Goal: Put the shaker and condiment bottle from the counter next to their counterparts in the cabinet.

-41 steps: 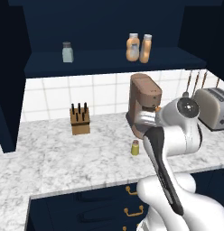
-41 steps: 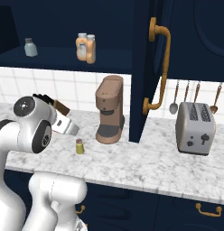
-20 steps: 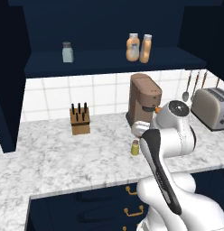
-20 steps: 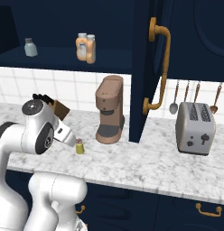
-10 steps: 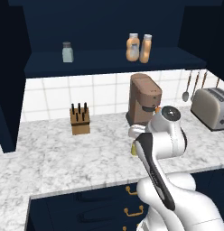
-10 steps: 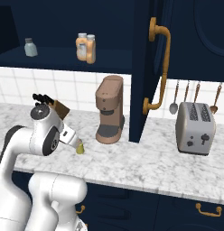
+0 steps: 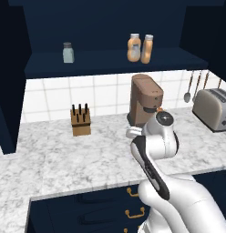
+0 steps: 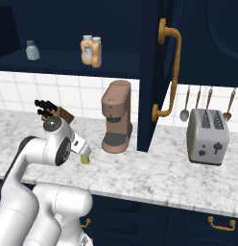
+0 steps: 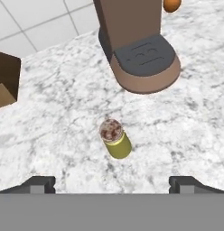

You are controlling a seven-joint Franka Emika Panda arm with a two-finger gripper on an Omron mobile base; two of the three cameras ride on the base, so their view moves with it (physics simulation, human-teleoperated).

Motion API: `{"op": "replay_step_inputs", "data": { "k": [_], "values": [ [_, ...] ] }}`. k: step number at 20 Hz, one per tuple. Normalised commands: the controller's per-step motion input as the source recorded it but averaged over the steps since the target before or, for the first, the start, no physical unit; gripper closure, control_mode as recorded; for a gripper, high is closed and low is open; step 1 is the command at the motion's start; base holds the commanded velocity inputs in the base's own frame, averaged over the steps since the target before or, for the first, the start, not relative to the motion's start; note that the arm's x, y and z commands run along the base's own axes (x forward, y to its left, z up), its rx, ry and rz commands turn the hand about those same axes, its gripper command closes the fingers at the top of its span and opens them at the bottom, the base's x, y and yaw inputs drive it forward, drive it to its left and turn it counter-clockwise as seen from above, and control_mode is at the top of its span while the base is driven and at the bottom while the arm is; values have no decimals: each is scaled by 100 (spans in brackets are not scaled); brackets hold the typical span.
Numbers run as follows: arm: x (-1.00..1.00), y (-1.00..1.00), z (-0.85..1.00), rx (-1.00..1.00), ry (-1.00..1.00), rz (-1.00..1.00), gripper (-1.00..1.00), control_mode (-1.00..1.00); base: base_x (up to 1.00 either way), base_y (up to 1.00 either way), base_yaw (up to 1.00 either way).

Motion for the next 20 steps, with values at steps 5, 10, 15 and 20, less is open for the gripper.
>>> {"op": "replay_step_inputs", "data": {
  "k": [5,10,15,20],
  "values": [
    [29,0,-28,0,0,0,-100,-100,0,0,0],
    [18,-2,-34,0,3,0,-100,-100,0,0,0],
    [5,-6,-39,2,2,0,-100,-100,0,0,0],
    [4,-4,-37,2,3,0,-100,-100,0,0,0]
  ]
}}
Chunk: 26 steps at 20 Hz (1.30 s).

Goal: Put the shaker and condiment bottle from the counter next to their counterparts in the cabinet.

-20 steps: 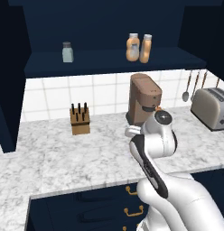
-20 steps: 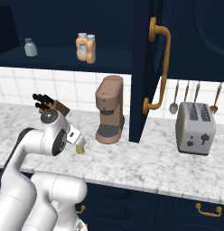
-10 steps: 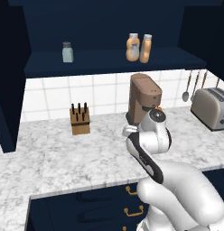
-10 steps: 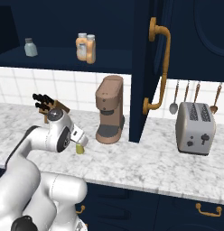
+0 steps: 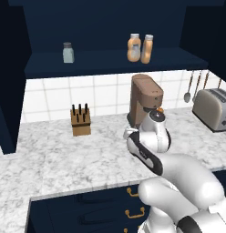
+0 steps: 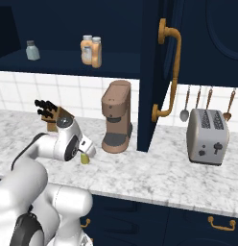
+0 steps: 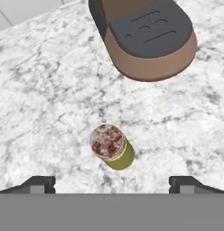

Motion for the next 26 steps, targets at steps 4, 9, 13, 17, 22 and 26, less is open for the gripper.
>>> {"op": "replay_step_inputs", "data": {
  "k": [4,9,13,17,22,26],
  "values": [
    [10,-1,-38,0,3,0,-100,-100,0,0,0],
    [13,-1,-37,0,3,0,-100,-100,0,0,0],
    [13,-2,-36,0,3,0,-100,-100,0,0,0],
    [10,0,-31,0,4,0,-100,-100,0,0,0],
    [23,-2,-32,0,6,0,-100,-100,0,0,0],
    [31,-2,-34,0,7,0,-100,-100,0,0,0]
  ]
}}
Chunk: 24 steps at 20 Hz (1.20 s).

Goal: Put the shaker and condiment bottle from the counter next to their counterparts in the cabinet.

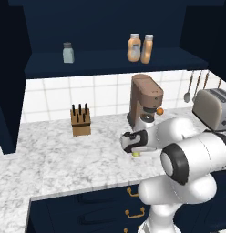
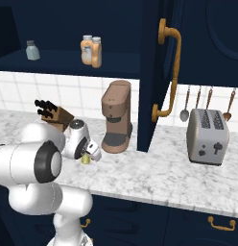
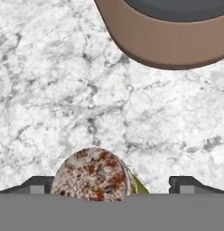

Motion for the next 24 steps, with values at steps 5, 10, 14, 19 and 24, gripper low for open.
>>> {"op": "replay_step_inputs", "data": {
  "k": [5,10,14,19,24],
  "values": [
    [31,0,-29,0,4,0,100,-100,0,0,0],
    [29,0,-19,0,0,0,100,-100,0,0,0],
    [4,0,3,-8,-6,0,100,-100,0,0,0],
    [-12,12,55,-19,-17,0,100,-100,0,0,0],
    [-1,14,65,-14,-7,0,100,-100,0,0,0]
  ]
}}
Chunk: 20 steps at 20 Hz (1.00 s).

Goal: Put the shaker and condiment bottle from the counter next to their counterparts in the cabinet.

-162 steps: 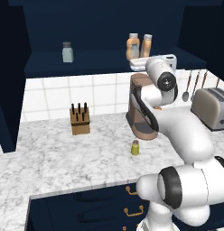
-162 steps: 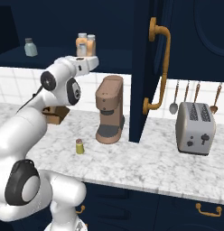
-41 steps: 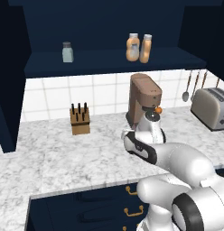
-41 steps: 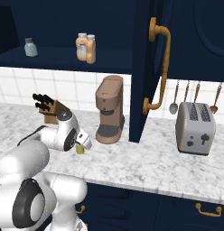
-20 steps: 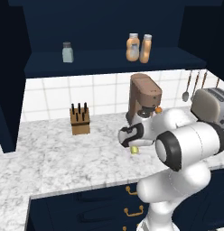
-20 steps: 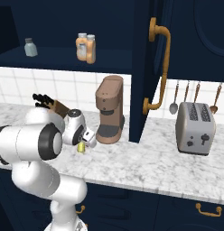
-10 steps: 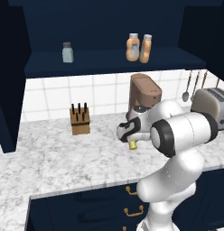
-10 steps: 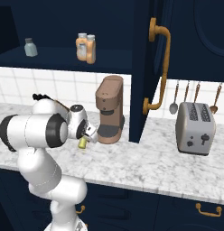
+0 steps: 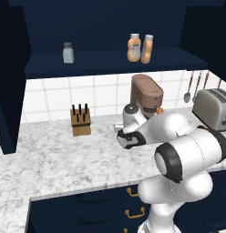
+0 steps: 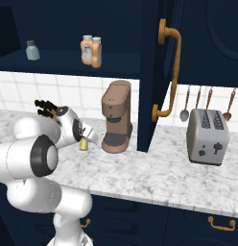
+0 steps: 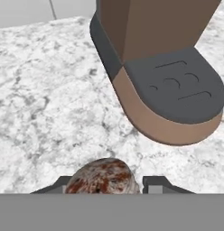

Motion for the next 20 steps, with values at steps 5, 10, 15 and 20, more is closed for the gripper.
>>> {"op": "replay_step_inputs", "data": {
  "k": [5,10,15,20],
  "values": [
    [0,15,77,-2,-2,0,100,-100,0,0,0],
    [-3,14,66,-4,-11,1,100,-100,0,0,0],
    [-23,17,65,-11,-22,8,100,-100,0,0,0],
    [-51,0,57,-3,-28,19,100,-100,0,0,0]
  ]
}}
